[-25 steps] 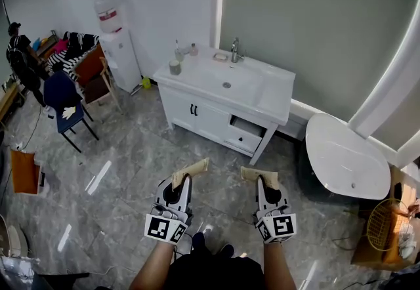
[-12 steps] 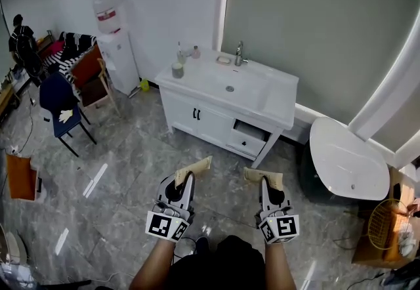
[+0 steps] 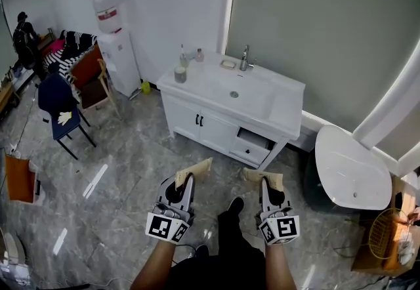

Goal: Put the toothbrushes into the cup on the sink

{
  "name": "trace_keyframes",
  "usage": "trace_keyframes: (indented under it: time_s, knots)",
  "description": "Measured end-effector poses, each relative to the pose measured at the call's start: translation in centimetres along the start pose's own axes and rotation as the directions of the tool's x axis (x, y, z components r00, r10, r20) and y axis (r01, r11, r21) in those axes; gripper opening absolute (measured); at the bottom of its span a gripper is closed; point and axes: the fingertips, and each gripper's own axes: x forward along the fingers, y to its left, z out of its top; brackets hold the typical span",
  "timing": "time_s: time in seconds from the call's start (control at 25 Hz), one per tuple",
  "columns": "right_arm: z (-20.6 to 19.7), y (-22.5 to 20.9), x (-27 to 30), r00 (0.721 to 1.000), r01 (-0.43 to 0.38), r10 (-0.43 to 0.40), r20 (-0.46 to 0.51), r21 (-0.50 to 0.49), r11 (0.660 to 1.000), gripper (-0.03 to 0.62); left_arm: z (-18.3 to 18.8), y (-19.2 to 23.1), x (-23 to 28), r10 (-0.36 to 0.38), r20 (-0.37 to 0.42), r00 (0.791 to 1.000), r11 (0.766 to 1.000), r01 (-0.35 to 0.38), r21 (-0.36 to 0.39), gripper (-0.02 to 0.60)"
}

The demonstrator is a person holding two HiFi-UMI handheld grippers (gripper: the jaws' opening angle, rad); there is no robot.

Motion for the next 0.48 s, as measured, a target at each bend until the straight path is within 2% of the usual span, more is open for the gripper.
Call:
trace_keyframes:
  time_s: [0.24,0.48]
  knots:
    - [-1.5,-4.8,8.1,1.0,-0.021,0.021,0.019,0.014,1.0,0.049,-2.6,3.2,7.2,0.019,0.003,1.0,1.0,-0.019,0.022,0.064]
    - [-2.7,-12.6,19.6,0.998,-0.055,0.055,0.012,0.005,0.998,0.049,-5.4,6.8,19.0,0.05,0.008,0.999,0.998,-0.05,0.041,0.064]
